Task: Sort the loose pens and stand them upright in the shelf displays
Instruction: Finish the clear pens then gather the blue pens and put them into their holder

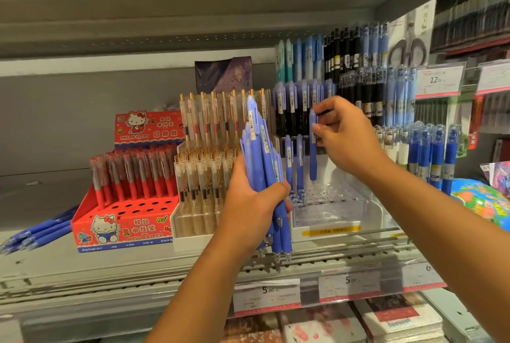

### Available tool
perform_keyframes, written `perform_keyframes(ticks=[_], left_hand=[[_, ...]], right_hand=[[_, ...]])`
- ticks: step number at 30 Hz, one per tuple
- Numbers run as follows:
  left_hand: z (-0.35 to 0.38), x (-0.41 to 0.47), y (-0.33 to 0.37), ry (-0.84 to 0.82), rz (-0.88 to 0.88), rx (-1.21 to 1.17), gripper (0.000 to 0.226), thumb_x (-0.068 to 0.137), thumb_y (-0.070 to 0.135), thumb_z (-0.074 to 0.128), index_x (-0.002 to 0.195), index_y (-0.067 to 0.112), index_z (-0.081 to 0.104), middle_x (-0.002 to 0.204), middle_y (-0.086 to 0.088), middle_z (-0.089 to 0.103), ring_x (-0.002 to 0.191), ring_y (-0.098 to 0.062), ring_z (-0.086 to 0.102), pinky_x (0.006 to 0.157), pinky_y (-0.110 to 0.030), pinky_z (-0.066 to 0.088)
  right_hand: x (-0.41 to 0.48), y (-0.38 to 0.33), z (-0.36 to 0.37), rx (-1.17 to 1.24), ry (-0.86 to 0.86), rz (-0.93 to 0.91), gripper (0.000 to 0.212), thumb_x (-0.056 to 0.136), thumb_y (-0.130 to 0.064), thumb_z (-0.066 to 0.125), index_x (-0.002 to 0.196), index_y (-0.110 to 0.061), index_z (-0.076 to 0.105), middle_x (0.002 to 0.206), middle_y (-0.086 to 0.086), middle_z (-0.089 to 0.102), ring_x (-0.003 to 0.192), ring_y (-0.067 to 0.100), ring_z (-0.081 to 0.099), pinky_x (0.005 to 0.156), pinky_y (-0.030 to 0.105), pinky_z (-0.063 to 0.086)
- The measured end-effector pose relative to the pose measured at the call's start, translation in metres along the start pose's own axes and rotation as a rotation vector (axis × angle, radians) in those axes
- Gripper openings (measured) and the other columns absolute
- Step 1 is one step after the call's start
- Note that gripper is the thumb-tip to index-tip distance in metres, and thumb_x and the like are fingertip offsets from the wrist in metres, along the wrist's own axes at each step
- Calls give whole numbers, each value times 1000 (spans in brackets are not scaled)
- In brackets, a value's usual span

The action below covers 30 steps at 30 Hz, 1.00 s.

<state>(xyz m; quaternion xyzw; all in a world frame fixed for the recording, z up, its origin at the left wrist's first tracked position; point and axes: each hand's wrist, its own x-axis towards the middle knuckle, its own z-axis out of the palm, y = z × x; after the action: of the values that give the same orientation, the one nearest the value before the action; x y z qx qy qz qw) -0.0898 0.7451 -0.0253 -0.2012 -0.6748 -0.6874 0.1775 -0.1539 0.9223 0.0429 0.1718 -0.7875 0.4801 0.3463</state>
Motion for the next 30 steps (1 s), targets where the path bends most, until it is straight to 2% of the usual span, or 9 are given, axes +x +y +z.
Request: perform_keyframes(ticks=[3, 5, 10, 19, 21, 23, 26, 28, 30], left_hand=[[0, 0, 0, -6, -1, 2, 54, 91, 9, 65, 130, 40, 45, 70, 11, 67, 58, -9, 65, 55, -19, 53], [1, 0, 1, -6, -8, 2, 55, 91, 9, 65, 134, 35, 44, 70, 11, 67, 58, -9, 65, 55, -19, 53], [0, 0, 1, -1, -20, -9, 61, 90, 9, 67, 142, 28, 41, 71, 5, 67, 58, -11, 65, 54, -20, 53], [1, -1, 4, -9, -20, -5, 59, 92, 8, 65, 140, 30, 42, 79, -5, 64, 57, -12, 63, 55, -21, 52], [1, -2, 4, -11, -17, 0, 58, 92, 8, 65, 141, 30, 42, 76, -2, 64, 54, -11, 62, 53, -20, 51], [1, -2, 4, -8, -14, 8, 57, 92, 8, 66, 140, 30, 43, 70, 5, 65, 51, -9, 61, 51, -19, 50], [2, -2, 4, -6, -16, 9, 55, 92, 9, 67, 136, 33, 44, 74, 5, 68, 56, -11, 64, 53, -20, 52], [2, -1, 4, -9, -14, -1, 52, 91, 8, 67, 129, 37, 47, 80, 1, 69, 61, -14, 67, 56, -21, 55], [2, 0, 3, -10, -1, -1, 50, 91, 6, 66, 119, 43, 49, 77, 8, 69, 61, -11, 67, 56, -21, 54]], right_hand=[[3, 4, 1, 17, 17, 29, 20, 96, -10, 60, 104, -27, 55, 91, -2, 59, 88, 22, 64, 81, 46, 58], [6, 7, 1, 10, 0, 41, 21, 96, -10, 60, 104, -28, 54, 93, -1, 61, 86, 21, 65, 80, 46, 58], [3, 18, 9, -56, -138, 127, 21, 94, -6, 61, 101, -25, 55, 90, 10, 65, 84, 25, 67, 78, 49, 58], [-1, 25, 12, -105, -187, 155, 19, 95, -9, 60, 107, -22, 54, 87, 6, 64, 84, 25, 67, 78, 47, 59], [-5, 23, 11, -172, -149, 121, 20, 94, -13, 62, 111, -21, 54, 93, 1, 63, 88, 21, 64, 73, 34, 56], [-12, 18, 11, -224, -59, 58, 24, 94, -17, 63, 117, -19, 55, 101, -2, 59, 86, 14, 58, 66, 19, 44], [-26, 0, 10, -65, 20, -1, 14, 94, -18, 61, 107, -20, 59, 100, -2, 61, 78, 9, 56, 70, 25, 48], [-35, -16, 9, 123, -82, 36, 5, 93, -19, 64, 99, -20, 63, 92, 3, 65, 74, 11, 61, 68, 30, 55], [-44, -28, 9, 282, -238, 95, 7, 92, -18, 67, 98, -16, 66, 90, 10, 67, 69, 14, 66, 64, 33, 59]])
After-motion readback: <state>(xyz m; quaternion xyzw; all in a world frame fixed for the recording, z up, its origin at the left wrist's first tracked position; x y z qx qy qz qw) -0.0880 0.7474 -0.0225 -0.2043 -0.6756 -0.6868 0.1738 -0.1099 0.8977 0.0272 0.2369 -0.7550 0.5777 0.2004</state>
